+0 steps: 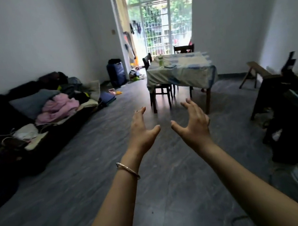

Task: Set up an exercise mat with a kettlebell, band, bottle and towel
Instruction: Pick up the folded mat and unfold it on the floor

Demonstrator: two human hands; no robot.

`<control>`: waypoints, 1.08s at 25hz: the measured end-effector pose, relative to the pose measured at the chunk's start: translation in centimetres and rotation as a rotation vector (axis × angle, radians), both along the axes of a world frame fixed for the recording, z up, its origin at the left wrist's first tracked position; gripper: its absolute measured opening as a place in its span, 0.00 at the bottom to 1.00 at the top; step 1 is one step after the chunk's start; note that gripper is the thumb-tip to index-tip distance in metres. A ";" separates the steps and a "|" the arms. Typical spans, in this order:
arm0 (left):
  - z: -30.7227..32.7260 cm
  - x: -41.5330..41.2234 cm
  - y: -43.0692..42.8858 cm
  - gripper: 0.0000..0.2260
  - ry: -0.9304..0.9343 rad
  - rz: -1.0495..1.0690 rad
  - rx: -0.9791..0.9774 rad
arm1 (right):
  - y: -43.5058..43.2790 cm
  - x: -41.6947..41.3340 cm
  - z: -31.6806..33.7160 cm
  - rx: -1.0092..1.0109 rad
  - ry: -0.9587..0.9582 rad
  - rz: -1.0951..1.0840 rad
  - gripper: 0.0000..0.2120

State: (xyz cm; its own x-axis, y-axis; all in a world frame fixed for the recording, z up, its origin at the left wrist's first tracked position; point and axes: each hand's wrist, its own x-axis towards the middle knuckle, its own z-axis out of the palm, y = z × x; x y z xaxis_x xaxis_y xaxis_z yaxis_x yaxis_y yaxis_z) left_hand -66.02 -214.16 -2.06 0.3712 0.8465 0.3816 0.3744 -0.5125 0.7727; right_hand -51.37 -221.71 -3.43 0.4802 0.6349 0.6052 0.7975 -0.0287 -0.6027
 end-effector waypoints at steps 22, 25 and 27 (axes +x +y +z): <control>-1.5 3.2 59.2 0.27 -0.100 0.182 -0.115 | 62.3 3.9 -1.6 -0.022 0.027 0.169 0.29; -1.6 5.3 67.1 0.26 -0.149 0.221 -0.144 | 70.4 6.2 -1.2 -0.041 0.038 0.198 0.29; -1.7 6.4 72.4 0.26 -0.163 0.240 -0.172 | 75.9 7.4 -0.9 -0.057 0.019 0.219 0.29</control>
